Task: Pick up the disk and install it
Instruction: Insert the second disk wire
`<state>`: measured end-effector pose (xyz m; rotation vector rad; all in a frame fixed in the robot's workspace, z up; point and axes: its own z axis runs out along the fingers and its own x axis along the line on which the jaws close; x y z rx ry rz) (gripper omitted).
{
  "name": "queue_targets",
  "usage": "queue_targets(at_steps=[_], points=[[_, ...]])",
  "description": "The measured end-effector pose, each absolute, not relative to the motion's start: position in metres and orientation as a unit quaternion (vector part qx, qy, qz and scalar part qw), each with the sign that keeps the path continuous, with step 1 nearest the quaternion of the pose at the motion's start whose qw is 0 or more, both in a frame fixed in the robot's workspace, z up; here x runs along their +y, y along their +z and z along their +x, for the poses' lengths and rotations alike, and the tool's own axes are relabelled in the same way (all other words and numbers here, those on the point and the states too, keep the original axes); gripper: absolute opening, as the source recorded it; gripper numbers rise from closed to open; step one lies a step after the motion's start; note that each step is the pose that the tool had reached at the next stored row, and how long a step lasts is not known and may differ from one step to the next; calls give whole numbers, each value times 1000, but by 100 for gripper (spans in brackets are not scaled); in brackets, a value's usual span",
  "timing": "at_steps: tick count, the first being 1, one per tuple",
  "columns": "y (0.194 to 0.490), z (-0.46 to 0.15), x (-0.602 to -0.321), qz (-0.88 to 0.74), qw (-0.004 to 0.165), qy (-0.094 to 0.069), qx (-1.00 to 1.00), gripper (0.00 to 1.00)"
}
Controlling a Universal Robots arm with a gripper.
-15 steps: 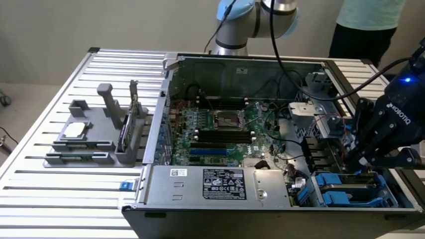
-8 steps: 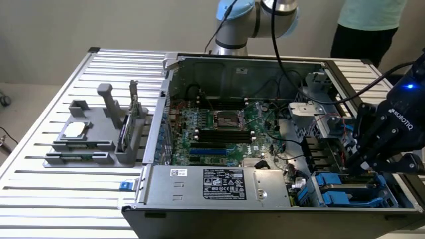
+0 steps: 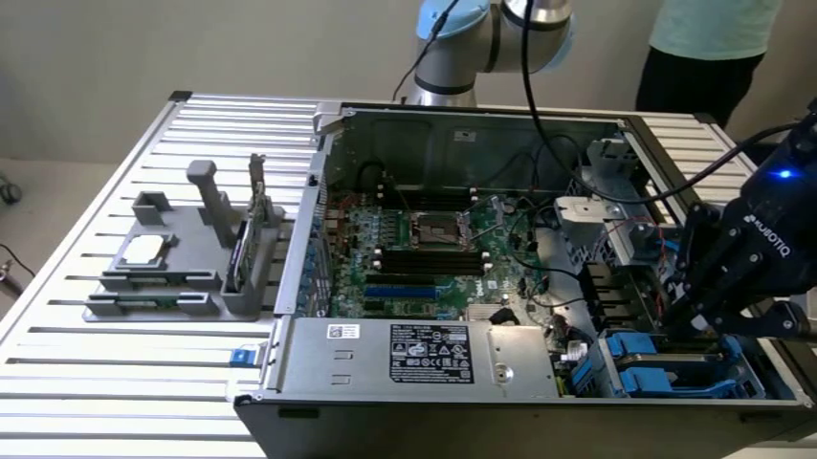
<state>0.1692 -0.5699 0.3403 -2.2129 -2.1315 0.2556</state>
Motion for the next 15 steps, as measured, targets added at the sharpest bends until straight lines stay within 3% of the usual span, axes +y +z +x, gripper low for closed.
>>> queue_targets(at_steps=[15], points=[[339,170,-577,-708,43,69,-701,16]])
